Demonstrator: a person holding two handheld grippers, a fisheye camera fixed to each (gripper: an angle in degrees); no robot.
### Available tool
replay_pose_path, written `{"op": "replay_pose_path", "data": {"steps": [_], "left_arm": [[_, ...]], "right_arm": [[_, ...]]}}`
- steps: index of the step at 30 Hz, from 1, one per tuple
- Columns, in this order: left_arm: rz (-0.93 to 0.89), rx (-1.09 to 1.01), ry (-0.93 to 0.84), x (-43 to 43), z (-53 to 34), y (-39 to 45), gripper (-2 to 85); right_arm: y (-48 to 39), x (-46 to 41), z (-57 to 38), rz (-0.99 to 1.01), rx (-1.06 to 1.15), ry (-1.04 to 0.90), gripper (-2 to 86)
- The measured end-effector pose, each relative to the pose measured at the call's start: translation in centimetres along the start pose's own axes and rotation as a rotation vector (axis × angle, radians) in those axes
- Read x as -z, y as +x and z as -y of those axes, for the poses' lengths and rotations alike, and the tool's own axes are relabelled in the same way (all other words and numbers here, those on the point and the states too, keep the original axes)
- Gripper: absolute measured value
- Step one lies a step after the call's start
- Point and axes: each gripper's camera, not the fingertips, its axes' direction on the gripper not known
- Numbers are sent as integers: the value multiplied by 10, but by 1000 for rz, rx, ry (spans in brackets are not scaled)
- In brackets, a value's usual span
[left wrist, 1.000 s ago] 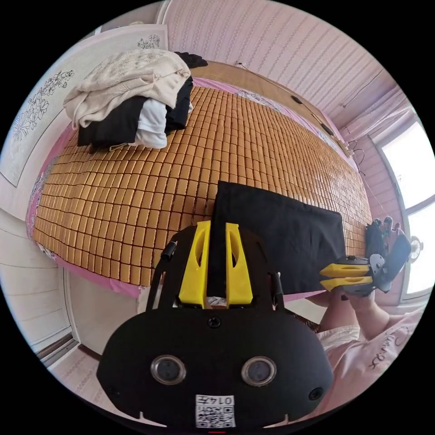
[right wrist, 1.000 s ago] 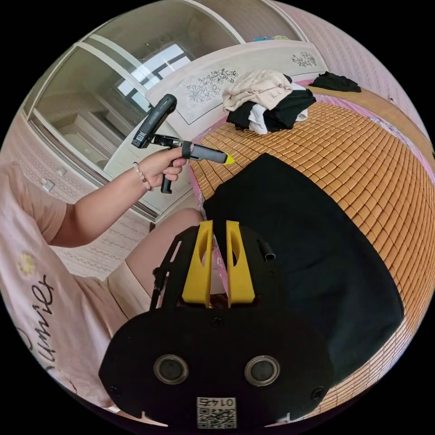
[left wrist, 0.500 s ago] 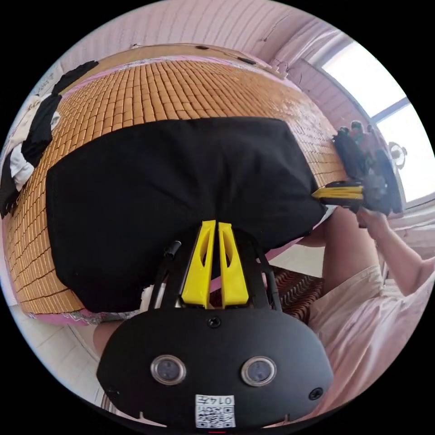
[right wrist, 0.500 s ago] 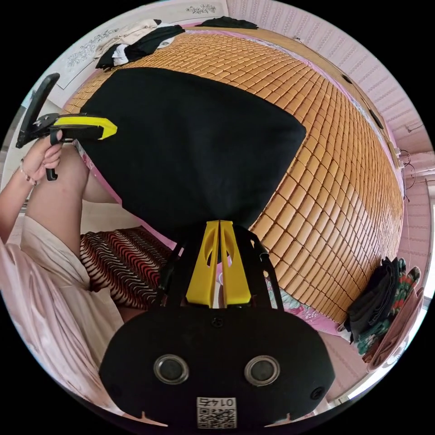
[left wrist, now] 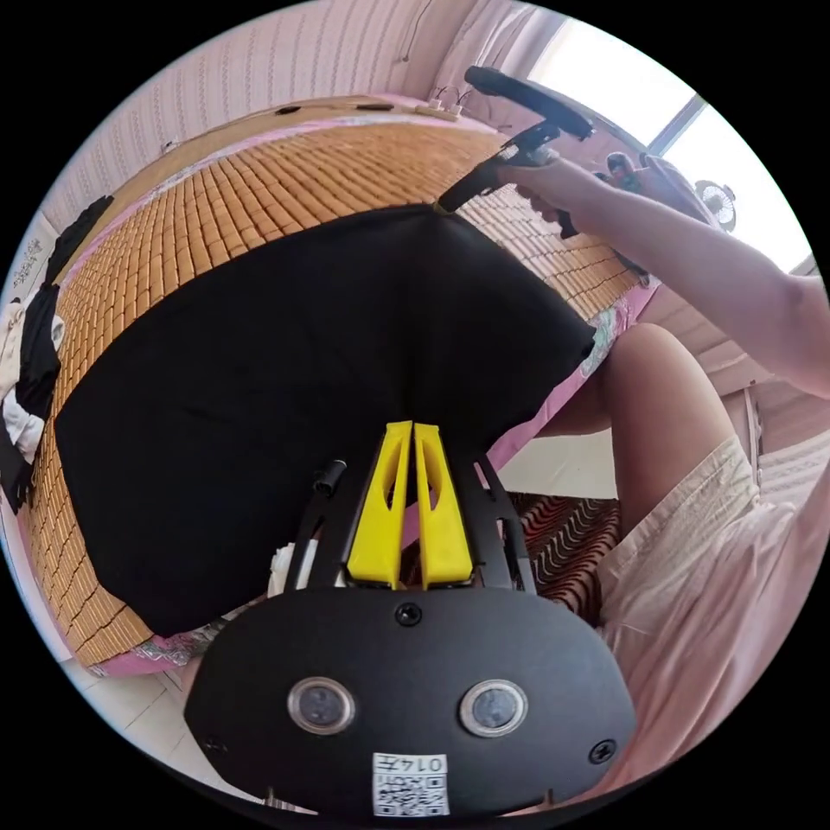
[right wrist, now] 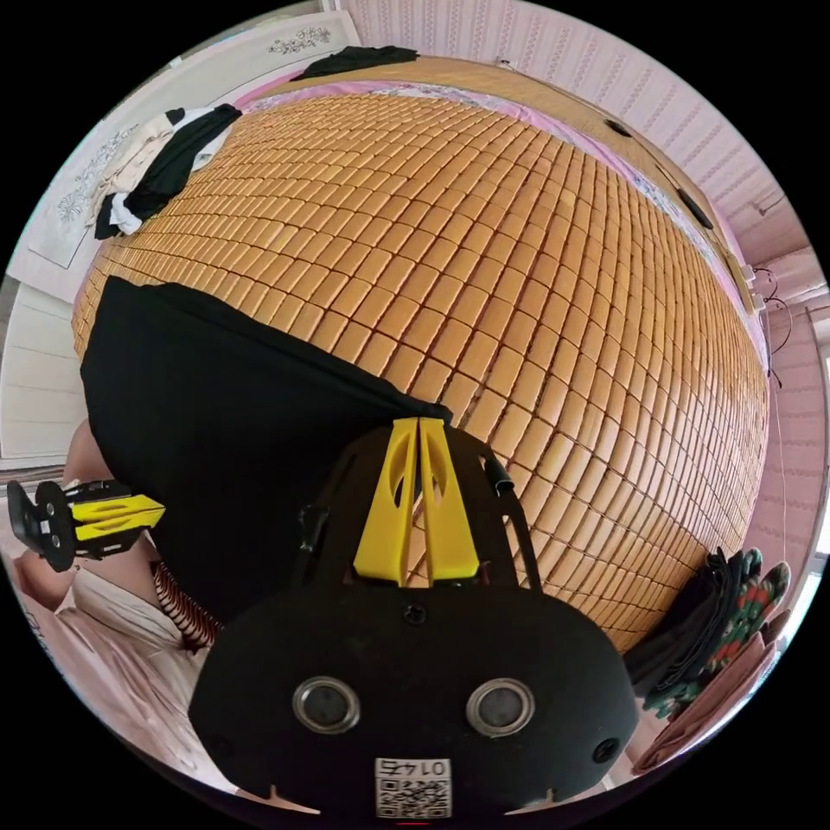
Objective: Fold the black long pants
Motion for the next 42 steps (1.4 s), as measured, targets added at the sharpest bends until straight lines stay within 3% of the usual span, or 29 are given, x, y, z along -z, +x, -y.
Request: {"op": "replay_pose_path", "data": {"steps": [3,5,9,12,13,14,16,21,24,28,31,35,42], "left_arm": [[-11,36,10,5,-2,-2,-8],[13,67,70,24,-8,-1,-8],[36,137,101,28,-18,-4,-9],[67,124,-19,-3,-20,-4,-9],[65,85,0,-10,-23,-1,-10],[72,77,7,-12,-25,1,-10],[95,67,-7,-13,-24,5,-10],[82,75,0,-19,-30,6,-9],[66,44,3,-26,-32,5,-7],[57,12,54,-13,-29,10,15],[25,-123,138,-4,-18,36,56],[1,-333,218,-14,5,88,90],[-13,-483,129,-61,40,133,123]], "right_arm": [[-4,14,15,-32,30,-60,-4],[-30,42,18,-62,96,25,-4],[-141,67,42,162,408,101,-5],[-196,26,73,11,536,-32,-5],[-199,-1,83,-26,555,-140,-5],[-196,4,86,10,546,-103,-5],[-180,10,106,93,533,-223,-5],[-167,18,118,15,560,-226,-4],[-140,28,119,96,510,-210,-4],[-66,95,66,224,367,33,-1],[16,134,-3,208,183,175,7],[108,145,-68,113,-51,165,39],[210,123,-96,383,-227,149,136]]}}
